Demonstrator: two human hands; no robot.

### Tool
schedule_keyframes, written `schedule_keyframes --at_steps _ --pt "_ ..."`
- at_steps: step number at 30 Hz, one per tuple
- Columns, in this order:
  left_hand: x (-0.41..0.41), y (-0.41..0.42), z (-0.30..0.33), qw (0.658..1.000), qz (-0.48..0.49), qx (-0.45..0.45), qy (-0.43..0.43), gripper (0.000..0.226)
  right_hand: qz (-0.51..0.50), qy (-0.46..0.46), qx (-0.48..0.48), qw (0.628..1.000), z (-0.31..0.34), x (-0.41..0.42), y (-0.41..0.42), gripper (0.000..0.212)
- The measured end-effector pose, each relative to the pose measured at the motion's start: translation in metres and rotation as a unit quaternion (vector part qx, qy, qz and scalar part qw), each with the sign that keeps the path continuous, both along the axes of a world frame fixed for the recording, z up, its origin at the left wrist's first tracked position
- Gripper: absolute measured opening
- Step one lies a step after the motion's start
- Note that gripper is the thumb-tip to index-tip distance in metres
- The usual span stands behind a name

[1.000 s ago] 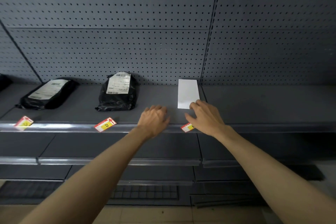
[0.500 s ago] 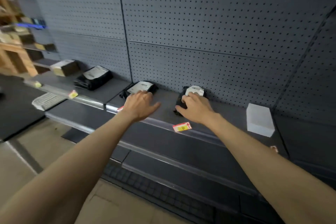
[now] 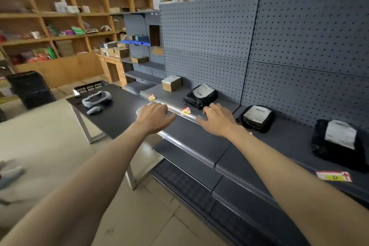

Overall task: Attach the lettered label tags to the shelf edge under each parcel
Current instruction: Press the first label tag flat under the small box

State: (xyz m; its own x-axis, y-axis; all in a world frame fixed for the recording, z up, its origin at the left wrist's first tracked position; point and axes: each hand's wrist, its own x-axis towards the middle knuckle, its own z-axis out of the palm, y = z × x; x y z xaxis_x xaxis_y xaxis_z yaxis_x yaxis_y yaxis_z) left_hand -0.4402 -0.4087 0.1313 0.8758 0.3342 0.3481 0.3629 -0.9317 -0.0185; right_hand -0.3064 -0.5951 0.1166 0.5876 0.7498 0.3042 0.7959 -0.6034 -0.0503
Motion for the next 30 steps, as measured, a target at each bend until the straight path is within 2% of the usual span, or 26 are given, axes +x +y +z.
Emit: schedule_keyframes --at_steps 7,11,21,24,30 --pt "-0.020 0.127 -0.007 0.999 0.037 -0.001 -0.008 0.056 0.025 0.020 -0.014 0.999 -0.004 -0.010 0.137 0.046" --pt "-0.010 0.193 -0.017 0.999 0.040 -0.003 -0.004 0.051 0.026 0.021 -0.018 0.999 -0.013 0.003 0.203 0.046" --pt "0.105 0.385 -0.037 1.000 -0.008 0.000 0.030 0.047 -0.025 0.069 0.002 0.997 -0.043 0.105 0.392 0.041" --pt "0.143 0.427 -0.042 0.999 -0.033 -0.017 0.032 0.045 -0.039 0.087 0.011 0.995 -0.051 0.129 0.435 0.036" --pt "0.217 0.495 -0.075 0.992 -0.100 -0.038 0.065 0.040 -0.087 0.093 -0.011 0.992 -0.080 0.171 0.501 0.039"
